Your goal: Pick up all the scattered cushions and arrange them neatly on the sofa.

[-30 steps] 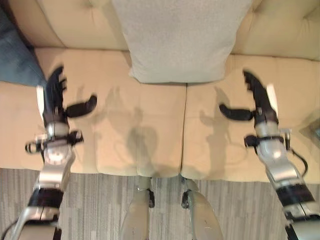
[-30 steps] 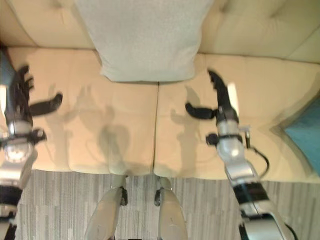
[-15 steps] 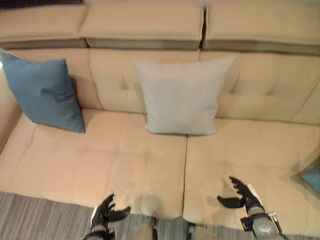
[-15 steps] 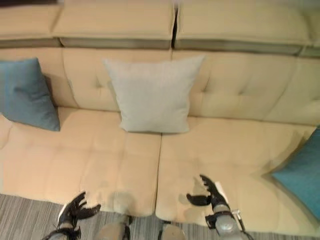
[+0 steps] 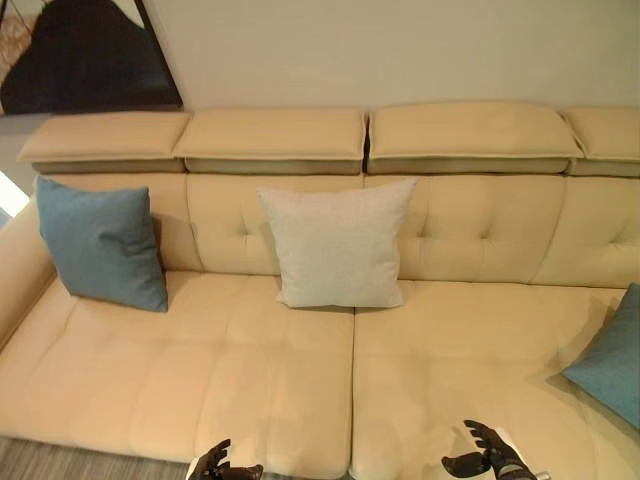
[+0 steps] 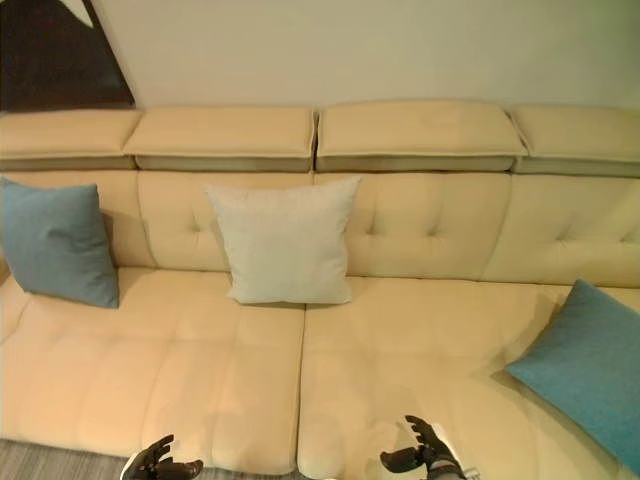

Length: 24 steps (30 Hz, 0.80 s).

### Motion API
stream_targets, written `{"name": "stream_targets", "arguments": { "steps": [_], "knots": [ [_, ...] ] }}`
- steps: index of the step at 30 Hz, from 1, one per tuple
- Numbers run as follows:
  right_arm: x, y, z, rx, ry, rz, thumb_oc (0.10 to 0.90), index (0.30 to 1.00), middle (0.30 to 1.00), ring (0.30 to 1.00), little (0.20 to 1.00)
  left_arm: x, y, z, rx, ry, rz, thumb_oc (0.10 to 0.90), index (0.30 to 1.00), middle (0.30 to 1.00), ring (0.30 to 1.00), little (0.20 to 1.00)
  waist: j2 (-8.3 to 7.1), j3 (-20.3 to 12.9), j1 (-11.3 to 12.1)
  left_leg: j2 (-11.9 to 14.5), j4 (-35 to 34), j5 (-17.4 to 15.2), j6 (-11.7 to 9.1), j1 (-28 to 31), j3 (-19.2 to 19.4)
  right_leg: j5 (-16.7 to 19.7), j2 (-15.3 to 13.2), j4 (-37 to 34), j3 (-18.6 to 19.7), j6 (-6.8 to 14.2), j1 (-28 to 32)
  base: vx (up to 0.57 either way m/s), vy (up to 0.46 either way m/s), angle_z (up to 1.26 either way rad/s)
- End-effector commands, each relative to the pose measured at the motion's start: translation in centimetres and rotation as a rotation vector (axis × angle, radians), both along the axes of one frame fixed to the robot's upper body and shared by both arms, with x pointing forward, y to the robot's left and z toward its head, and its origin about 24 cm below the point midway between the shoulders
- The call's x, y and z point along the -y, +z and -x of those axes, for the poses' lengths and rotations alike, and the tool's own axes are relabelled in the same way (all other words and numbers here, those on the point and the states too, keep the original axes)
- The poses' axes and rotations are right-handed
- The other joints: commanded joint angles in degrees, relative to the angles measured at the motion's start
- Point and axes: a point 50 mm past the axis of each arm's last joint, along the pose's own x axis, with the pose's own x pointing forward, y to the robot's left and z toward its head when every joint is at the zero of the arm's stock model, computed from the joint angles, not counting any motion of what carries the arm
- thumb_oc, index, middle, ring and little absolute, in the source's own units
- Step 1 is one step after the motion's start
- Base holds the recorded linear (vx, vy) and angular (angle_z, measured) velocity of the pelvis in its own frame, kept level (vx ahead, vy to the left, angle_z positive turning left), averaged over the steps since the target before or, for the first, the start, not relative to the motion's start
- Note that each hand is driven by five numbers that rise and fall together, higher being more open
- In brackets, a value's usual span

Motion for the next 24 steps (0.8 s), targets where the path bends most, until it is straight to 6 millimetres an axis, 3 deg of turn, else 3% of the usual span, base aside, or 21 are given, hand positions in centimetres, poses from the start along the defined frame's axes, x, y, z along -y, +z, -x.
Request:
{"name": "stream_targets", "arguments": {
  "steps": [1, 3, 7, 11, 12, 13, 15, 18, 21, 24],
  "knots": [
    [0.8, 1.2, -2.7, 0.089, -0.035, 0.035, 0.8, 0.9, 0.9, 0.9, 0.9, -1.1, 1.2, -2.2, 0.092, -0.044, -0.049, 0.8, 0.9, 0.9, 0.9, 0.9, -1.36, 1.2, 0.4, -2.6, 0.2, -8.9, 3.4, 3.4, -1.0, -1.4, 0.5, 0.5, 2.8, 4.5, -4.1, -0.21, 0.158, -0.11],
    [0.7, 1.0, -2.8, 0.069, -0.045, 0.041, 0.8, 0.9, 0.9, 0.9, 0.9, -0.9, 1.1, -2.6, 0.082, -0.078, -0.063, 0.8, 0.9, 0.9, 0.9, 0.9, -1.51, 1.4, 0.1, -3.4, -2.2, -10.7, 4.7, 3.7, 0.1, 0.6, -0.9, 0.9, 3.0, 5.9, -6.5, -0.27, 0.219, -0.19],
    [0.3, 0.6, -2.7, 0.035, -0.029, 0.05, 0.8, 0.9, 0.9, 0.9, 0.9, -0.9, 1.0, -2.6, 0.065, -0.099, -0.08, 0.8, 0.9, 0.9, 0.9, 0.9, -2.1, 2.4, 0.8, -5.7, -3.8, -10.6, 6.3, 3.1, 0.0, 3.6, -2.7, 0.5, 3.4, 7.8, -9.2, -0.24, 0.169, -0.26],
    [-0.7, 0.1, -2.8, -0.003, 0.012, 0.048, 0.8, 0.9, 0.9, 0.9, 0.9, -1.3, 0.8, -2.4, 0.035, -0.104, -0.103, 0.8, 0.9, 0.9, 0.9, 0.9, -3.18, 4.6, 2.4, -7.1, -3.9, -9.4, 7.4, 1.6, 1.6, 5.7, -4.9, 0.0, 0.5, 9.5, -11.3, -0.34, 0.135, -0.44],
    [-1.0, -0.2, -2.5, -0.02, 0.02, 0.044, 0.8, 0.9, 0.9, 0.9, 0.9, -1.5, 0.9, -2.6, 0.036, -0.11, -0.111, 0.8, 0.9, 0.9, 0.9, 0.9, -3.09, 5.3, 3.5, -6.8, -2.9, -8.5, 7.7, -0.3, 2.8, 2.9, -5.6, 2.3, -3.0, 8.9, -10.6, -0.3, 0.06, -0.57],
    [-1.2, -0.5, -2.1, -0.039, 0.023, 0.04, 0.8, 0.9, 0.9, 0.9, 0.9, -1.6, 0.8, -2.5, 0.024, -0.118, -0.115, 0.8, 0.9, 0.9, 0.9, 0.9, -2.95, 5.8, 4.0, -6.5, -2.5, -8.3, 8.1, -0.7, 3.4, 1.2, -5.6, 5.1, -3.6, 8.2, -9.8, -0.39, 0.086, -0.46],
    [-1.5, -0.9, -1.4, -0.067, 0.023, 0.031, 0.8, 0.9, 0.9, 0.9, 0.9, -1.6, 0.7, -2.4, 0.002, -0.136, -0.121, 0.8, 0.9, 0.9, 0.9, 0.9, -2.84, 5.6, 4.5, -6.1, -2.6, -7.2, 8.9, -1.5, 4.2, -1.6, -4.6, 11.6, -2.8, 7.2, -9.0, -0.24, 0.062, -0.49],
    [-1.7, -1.3, -0.6, -0.09, 0.016, 0.025, 0.8, 0.9, 0.9, 0.9, 0.9, -1.3, 0.5, -2.1, -0.025, -0.163, -0.123, 0.8, 0.9, 0.9, 0.9, 0.9, -2.9, 4.1, 5.7, -5.2, -3.7, -5.9, 9.3, -2.7, 6.2, -5.5, -3.7, 15.8, -3.5, 6.6, -5.2, -0.18, 0.0, -0.47],
    [-2.0, -1.5, -0.2, -0.098, 0.011, 0.016, 0.8, 0.9, 0.9, 0.9, 0.9, -1.2, 0.5, -2.2, -0.028, -0.179, -0.127, 0.8, 0.9, 0.9, 0.9, 0.9, -3.79, 2.4, 7.7, -4.5, -3.3, -5.1, 9.1, -5.0, 9.5, -7.5, -3.7, 14.4, -6.0, 6.8, 0.6, -0.15, -0.094, -0.65],
    [-2.1, -1.3, -1.0, -0.075, 0.019, 0.021, 0.8, 0.9, 0.9, 0.9, 0.9, -1.1, 0.7, -2.8, -0.007, -0.17, -0.13, 0.8, 0.9, 0.9, 0.9, 0.9, -4.51, 1.4, 8.4, -3.3, -3.6, -4.6, 8.5, -5.8, 11.9, -7.7, -3.3, 9.8, -6.4, 6.6, 1.7, -0.07, -0.148, -0.62]
  ]
}}
